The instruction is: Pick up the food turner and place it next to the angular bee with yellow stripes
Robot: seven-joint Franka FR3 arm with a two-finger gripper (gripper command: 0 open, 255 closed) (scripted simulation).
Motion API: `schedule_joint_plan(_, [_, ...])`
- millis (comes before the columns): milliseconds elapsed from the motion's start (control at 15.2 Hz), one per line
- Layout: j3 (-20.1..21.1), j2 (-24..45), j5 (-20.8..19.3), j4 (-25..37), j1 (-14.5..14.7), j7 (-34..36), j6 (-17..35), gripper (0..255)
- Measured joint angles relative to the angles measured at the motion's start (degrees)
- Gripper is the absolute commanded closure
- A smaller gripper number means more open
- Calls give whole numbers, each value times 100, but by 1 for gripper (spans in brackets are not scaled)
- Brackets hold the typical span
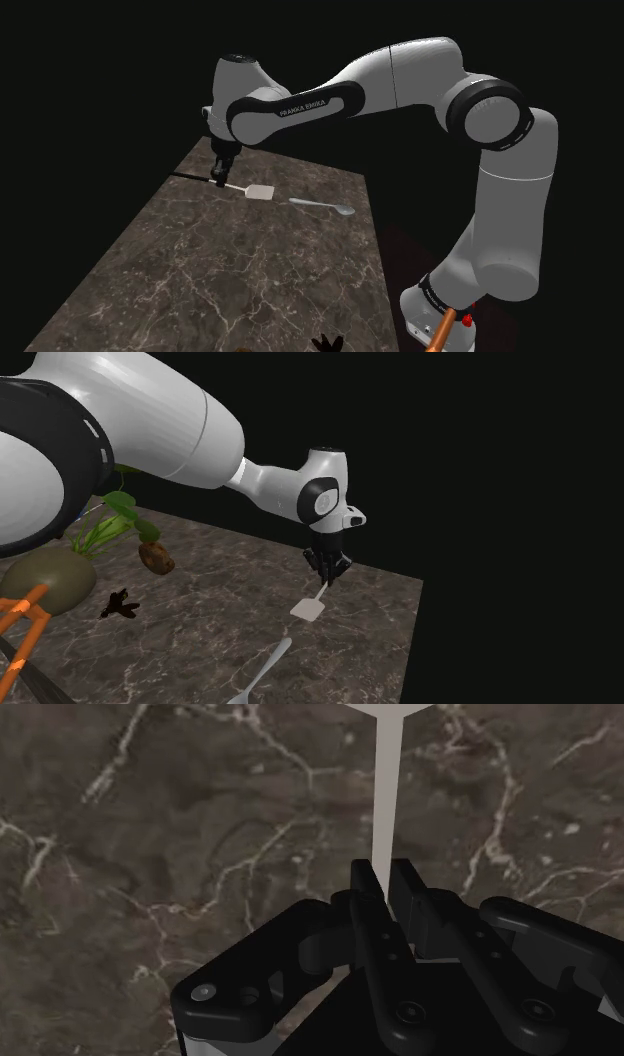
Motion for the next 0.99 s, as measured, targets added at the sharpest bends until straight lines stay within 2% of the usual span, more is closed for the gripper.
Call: schedule_joint_plan(990, [63, -378, 116, 527, -20, -61, -894, 255])
